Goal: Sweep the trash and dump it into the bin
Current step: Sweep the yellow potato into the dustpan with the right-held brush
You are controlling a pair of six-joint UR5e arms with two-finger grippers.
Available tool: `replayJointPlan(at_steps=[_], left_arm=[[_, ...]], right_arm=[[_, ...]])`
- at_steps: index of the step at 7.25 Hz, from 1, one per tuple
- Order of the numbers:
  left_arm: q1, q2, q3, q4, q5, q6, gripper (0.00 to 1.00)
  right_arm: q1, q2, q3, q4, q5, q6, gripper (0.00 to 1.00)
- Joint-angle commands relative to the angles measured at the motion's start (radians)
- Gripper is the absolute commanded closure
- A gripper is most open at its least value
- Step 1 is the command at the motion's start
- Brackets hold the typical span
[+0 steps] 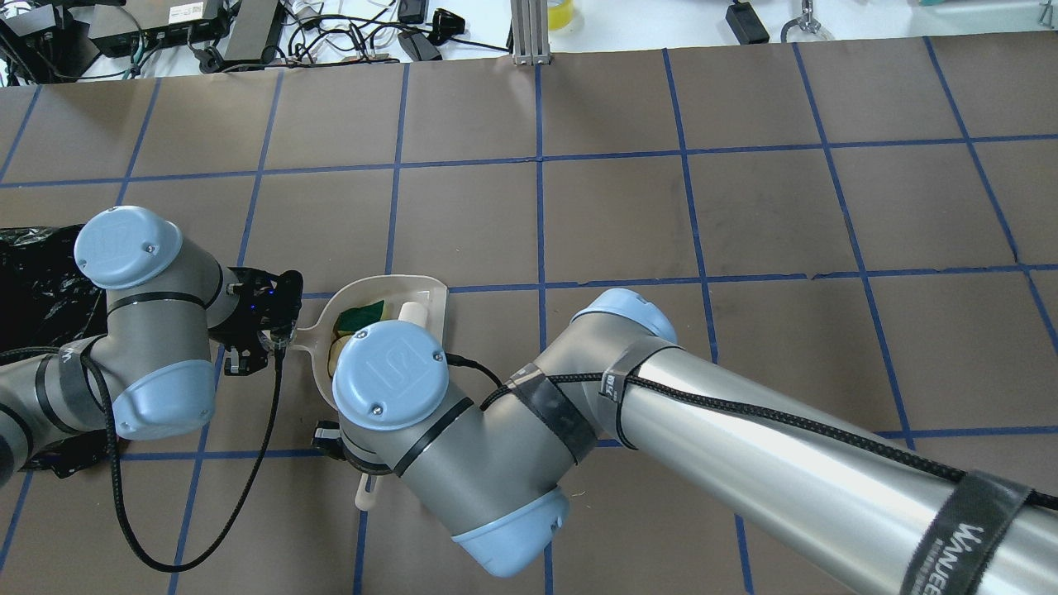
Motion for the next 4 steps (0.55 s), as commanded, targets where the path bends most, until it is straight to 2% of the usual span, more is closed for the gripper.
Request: replayJointPlan(at_steps=[1, 2, 3, 4], left_arm=[[-0.001, -0.003, 0.0, 0.0, 0.001, -0.001, 1.0], [-0.001, -0.003, 0.0, 0.0, 0.001, -0.001, 1.0], [-0.001, -0.003, 0.002, 0.0, 0.0, -0.001, 1.0], [0.001, -0.005, 0.002, 0.0, -0.005, 0.002, 1.0]], right_arm=[[-0.009, -0.021, -0.003, 0.062, -0.027, -0.091, 1.0], [-0.033, -0.035, -0.006, 0.102, -0.093, -0.157, 1.0], [-0.084, -0.066, 0.0, 0.166, -0.116, -0.23, 1.0], [-0.197, -0.11, 0.002, 0.282, -0.141, -0.337, 1.0]])
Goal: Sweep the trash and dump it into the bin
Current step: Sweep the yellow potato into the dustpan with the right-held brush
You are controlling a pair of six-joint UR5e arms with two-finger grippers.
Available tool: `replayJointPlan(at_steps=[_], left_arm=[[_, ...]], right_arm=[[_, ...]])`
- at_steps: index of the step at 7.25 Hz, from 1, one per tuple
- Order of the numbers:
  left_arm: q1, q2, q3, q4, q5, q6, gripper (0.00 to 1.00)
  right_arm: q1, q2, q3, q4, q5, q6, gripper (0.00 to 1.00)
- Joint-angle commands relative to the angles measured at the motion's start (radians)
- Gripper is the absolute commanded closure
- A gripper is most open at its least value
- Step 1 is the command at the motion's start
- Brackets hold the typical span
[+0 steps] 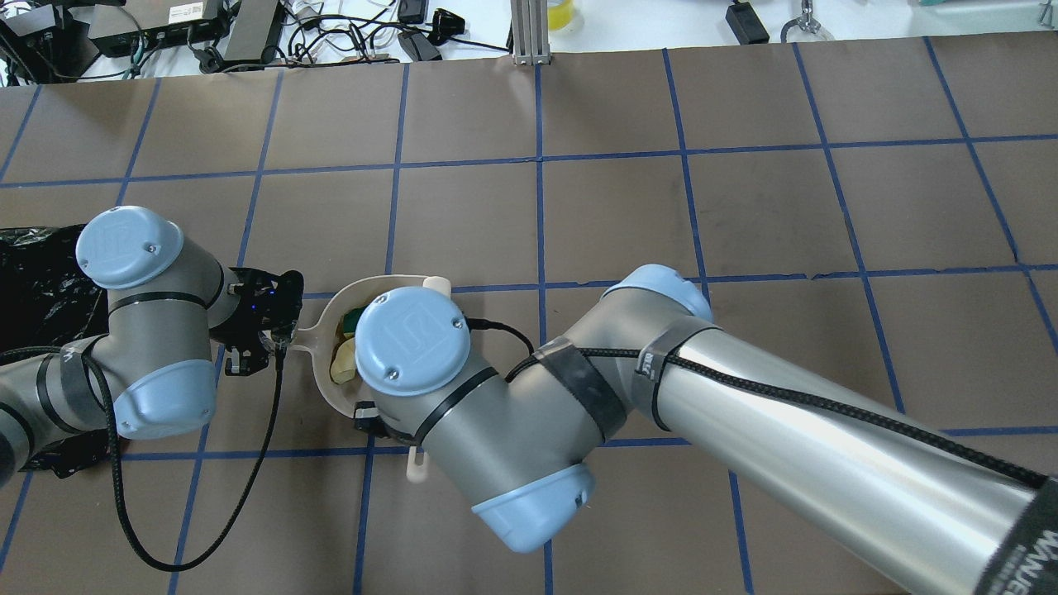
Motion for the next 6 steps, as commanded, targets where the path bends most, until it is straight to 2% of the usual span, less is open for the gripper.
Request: replayJointPlan(at_steps=[1, 3, 5, 6], left_arm=[[0.001, 0.0, 0.001, 0.0, -0.006, 0.002, 1.0], [0.001, 0.0, 0.004, 0.0, -0.007, 0.004, 1.0], [0.003, 0.002, 0.005, 0.003, -0.013, 0.002, 1.0], [0.007, 0.003, 0.005, 0.008, -0.024, -0.002, 1.0]], right_arm=[[-0.222, -0.083, 0.004, 0.157, -0.037, -0.211, 1.0], [-0.418, -0.1, 0.004, 0.195, -0.104, -0.336, 1.0], [-0.413, -0.115, 0.062, 0.186, -0.071, -0.319, 1.0], [-0.421, -0.108, 0.067, 0.181, -0.069, -0.396, 1.0]])
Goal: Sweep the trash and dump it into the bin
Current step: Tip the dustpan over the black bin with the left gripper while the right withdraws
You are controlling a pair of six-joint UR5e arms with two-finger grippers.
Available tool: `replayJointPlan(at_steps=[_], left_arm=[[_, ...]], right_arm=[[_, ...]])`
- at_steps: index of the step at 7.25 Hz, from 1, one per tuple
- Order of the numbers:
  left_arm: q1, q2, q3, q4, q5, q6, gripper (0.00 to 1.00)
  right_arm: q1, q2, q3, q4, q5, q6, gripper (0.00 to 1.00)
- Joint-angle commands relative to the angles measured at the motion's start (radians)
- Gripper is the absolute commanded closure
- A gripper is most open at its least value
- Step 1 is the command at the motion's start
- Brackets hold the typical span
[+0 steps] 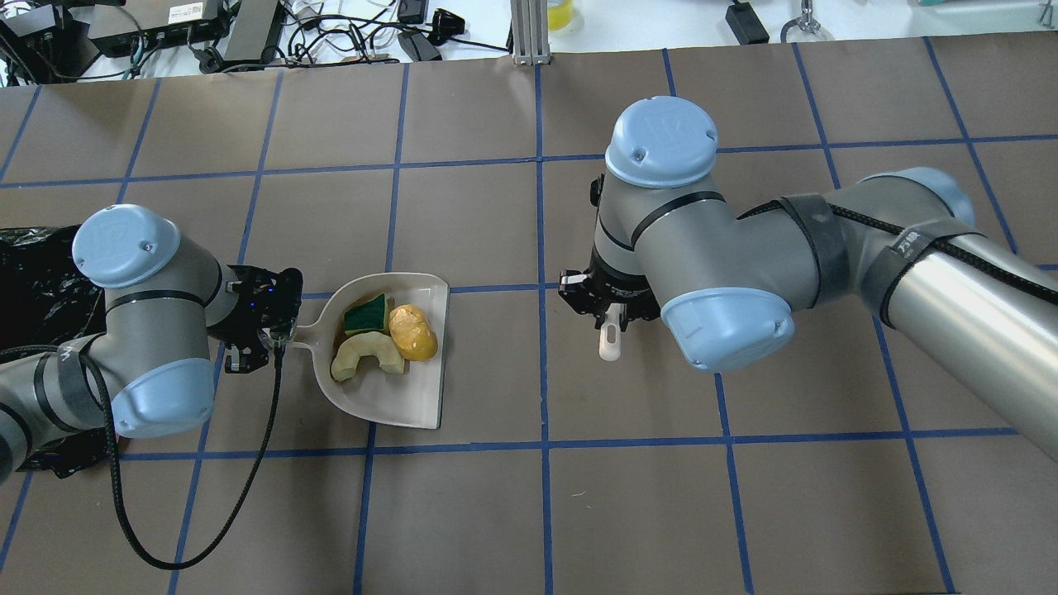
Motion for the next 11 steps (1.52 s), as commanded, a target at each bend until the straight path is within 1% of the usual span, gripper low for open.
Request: replayJointPlan(at_steps=[1, 2, 3, 4, 5, 6, 7, 8, 9, 10, 11], left_arm=[[0.011, 0.008, 0.001, 0.003, -0.07, -0.007, 1.0], [0.031, 0.011, 0.007, 0.003, -0.142, -0.016, 1.0], [0.08, 0.011, 0.017, 0.0, -0.25, -0.027, 1.0], [0.147, 0.009, 0.022, -0.023, -0.353, -0.027, 1.0], [0.23, 0.011, 0.053, -0.108, -0.477, -0.028, 1.0], [0.328, 0.015, 0.156, -0.265, -0.51, -0.012, 1.0], [0.391, 0.023, 0.286, -0.496, -0.507, 0.061, 1.0], [0.468, 0.017, 0.392, -0.67, -0.501, 0.234, 1.0], [0.573, 0.012, 0.469, -0.804, -0.488, 0.313, 1.0], [0.679, 0.002, 0.511, -0.845, -0.428, 0.423, 1.0], [0.767, -0.003, 0.53, -0.851, -0.399, 0.512, 1.0]], right_arm=[[-0.061, -0.004, 0.012, -0.01, -0.016, -0.18, 1.0], [-0.145, -0.009, 0.006, -0.001, -0.069, -0.257, 1.0], [-0.231, -0.009, 0.005, -0.007, -0.114, -0.42, 1.0], [-0.326, -0.006, -0.006, -0.01, -0.105, -0.504, 1.0], [-0.435, 0.003, -0.032, -0.006, -0.102, -0.614, 1.0], [-0.498, 0.025, -0.04, -0.009, -0.105, -0.694, 1.0], [-0.531, 0.054, -0.038, -0.03, -0.119, -0.696, 1.0], [-0.563, 0.094, -0.043, -0.071, -0.119, -0.696, 1.0], [-0.6, 0.103, -0.044, -0.076, -0.116, -0.733, 1.0], [-0.632, 0.106, -0.04, -0.078, -0.119, -0.777, 1.0], [-0.654, 0.118, -0.038, -0.076, -0.119, -0.788, 1.0]])
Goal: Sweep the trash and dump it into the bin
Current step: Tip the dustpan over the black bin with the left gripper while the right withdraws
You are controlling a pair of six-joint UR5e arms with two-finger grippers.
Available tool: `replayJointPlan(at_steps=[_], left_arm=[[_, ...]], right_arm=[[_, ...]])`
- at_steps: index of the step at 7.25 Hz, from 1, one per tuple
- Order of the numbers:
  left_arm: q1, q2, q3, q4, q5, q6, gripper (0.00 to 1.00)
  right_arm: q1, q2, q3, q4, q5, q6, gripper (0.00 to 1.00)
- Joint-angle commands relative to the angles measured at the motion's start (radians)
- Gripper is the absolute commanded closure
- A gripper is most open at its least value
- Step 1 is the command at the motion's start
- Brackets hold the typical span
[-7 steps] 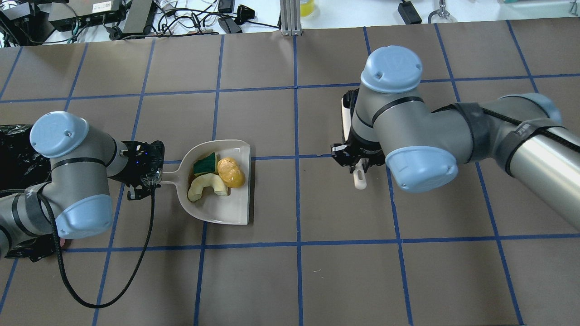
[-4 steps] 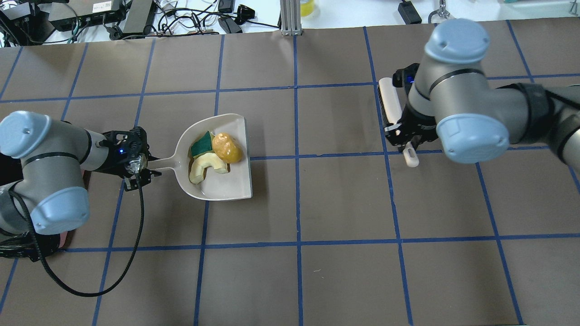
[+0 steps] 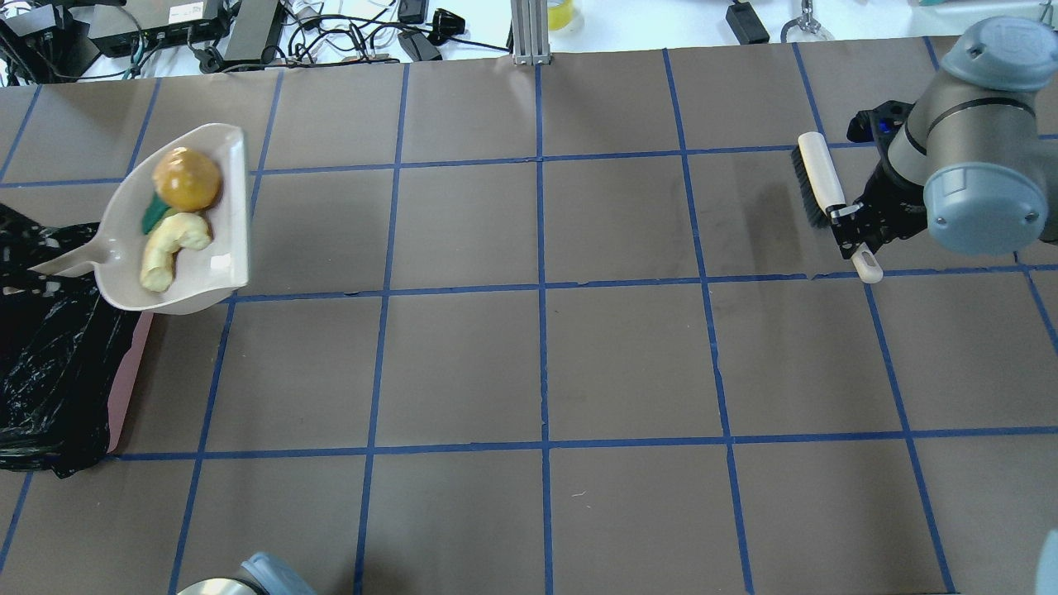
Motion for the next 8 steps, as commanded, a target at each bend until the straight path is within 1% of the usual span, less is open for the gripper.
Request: replayJointPlan(at_steps=[1, 2, 3, 4, 5, 6, 7, 8], left_arm=[[0.176, -0.024, 0.063, -0.017, 0.107, 0.17, 1.0], [0.206, -0.072, 0.101, 0.085, 0.169, 0.221, 1.0], [0.226, -0.122, 0.144, 0.195, 0.234, 0.226, 1.0], [0.235, -0.167, 0.184, 0.225, 0.262, 0.229, 1.0], [0.235, -0.199, 0.2, 0.333, 0.34, 0.229, 1.0], [0.234, -0.205, 0.194, 0.433, 0.435, 0.229, 1.0], [0.218, -0.206, 0.191, 0.489, 0.494, 0.232, 1.0], [0.188, -0.21, 0.183, 0.552, 0.575, 0.232, 1.0]], right_arm=[[-0.047, 0.018, 0.004, 0.0, 0.001, -0.028, 1.0], [-0.062, 0.026, 0.007, 0.003, 0.001, -0.043, 1.0], [-0.068, 0.033, 0.008, 0.006, 0.001, -0.041, 1.0], [-0.068, 0.033, 0.008, 0.001, 0.004, -0.038, 1.0], [-0.068, 0.035, 0.008, 0.001, 0.008, -0.04, 1.0], [-0.068, 0.035, 0.008, 0.001, 0.004, -0.041, 1.0], [-0.068, 0.035, 0.008, 0.001, 0.005, -0.04, 0.79], [-0.068, 0.038, 0.013, 0.003, 0.011, -0.04, 0.51]])
